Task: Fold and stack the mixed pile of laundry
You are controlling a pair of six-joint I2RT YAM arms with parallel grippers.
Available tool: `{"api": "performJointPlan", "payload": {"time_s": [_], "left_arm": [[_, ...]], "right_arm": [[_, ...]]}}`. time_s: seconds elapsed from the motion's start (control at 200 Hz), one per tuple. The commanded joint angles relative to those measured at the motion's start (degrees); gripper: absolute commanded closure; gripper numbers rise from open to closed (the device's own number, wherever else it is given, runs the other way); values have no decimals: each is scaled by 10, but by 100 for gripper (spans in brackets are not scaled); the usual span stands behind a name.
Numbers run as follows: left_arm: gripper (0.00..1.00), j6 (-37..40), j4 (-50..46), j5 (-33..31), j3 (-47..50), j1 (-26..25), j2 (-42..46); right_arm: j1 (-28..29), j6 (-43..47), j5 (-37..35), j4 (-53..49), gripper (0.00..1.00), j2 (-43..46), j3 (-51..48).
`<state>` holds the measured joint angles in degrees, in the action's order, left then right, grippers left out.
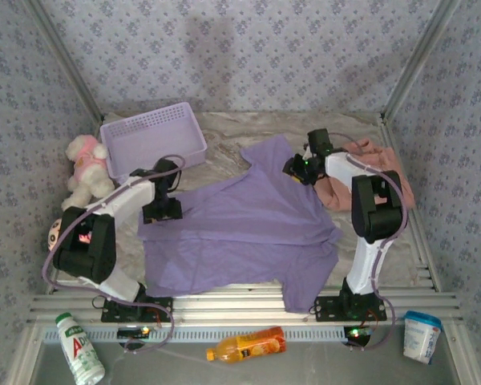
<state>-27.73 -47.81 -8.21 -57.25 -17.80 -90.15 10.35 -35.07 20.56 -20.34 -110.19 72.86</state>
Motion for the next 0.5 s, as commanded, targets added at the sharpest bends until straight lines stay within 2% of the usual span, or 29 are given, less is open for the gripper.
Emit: {"api": "performJointPlan", "payload": {"time_s": [0.0,0.11,0.195,0.365,0.465,0.5], "left_arm": [[33,-4,12,-3,15,8,-17],[45,-6,36,6,15,17,-32],[48,-6,50,7,12,22,-48],[75,-3,51,7,4,26,-70],[86,1,35,-5,-11,27,-60],[86,3,27,-9,-18,28,-54]], "right_arm": [[-3,11,-13,-12,58,-5,-16],[-4,15,-14,-16,58,-7,-16],[-7,18,-15,-23,58,-7,-14],[-17,20,-17,-32,58,-5,-13],[-23,22,-18,-36,59,-4,-14],[-26,22,-18,-37,59,-3,-14]]}}
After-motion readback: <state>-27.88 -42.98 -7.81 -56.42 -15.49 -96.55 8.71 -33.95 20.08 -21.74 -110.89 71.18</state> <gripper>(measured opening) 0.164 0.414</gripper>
